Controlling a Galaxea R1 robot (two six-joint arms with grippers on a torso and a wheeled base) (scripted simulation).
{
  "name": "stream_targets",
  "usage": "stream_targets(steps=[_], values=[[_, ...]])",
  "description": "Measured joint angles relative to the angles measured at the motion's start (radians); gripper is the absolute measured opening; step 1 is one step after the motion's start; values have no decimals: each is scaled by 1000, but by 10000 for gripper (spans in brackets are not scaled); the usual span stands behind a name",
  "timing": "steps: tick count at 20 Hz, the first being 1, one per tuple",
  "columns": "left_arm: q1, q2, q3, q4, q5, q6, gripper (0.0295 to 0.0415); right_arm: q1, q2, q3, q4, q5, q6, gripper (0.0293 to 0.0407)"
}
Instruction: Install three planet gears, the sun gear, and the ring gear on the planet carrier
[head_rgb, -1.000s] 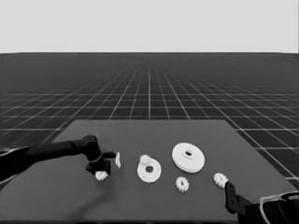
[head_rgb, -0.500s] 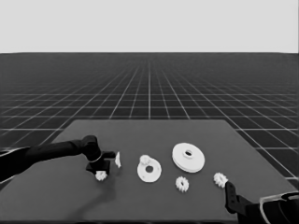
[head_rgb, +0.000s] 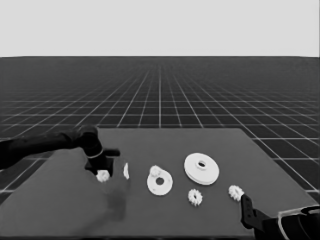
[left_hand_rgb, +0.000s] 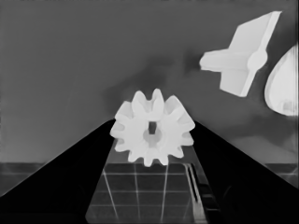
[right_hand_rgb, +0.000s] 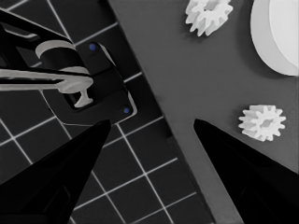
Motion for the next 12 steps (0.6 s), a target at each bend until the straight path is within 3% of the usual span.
stream_targets(steps=[2,4,6,12], values=[[-2,0,0,-2,1,0,312,0,0,0,0,0,0,385],[2,323,10,24,67,-359,313,0,0,0,0,0,0,385],[3,505,-97,22,76,-406,312,0,0,0,0,0,0,385],[4,590,-181,21,76,-404,312,0,0,0,0,0,0,385]])
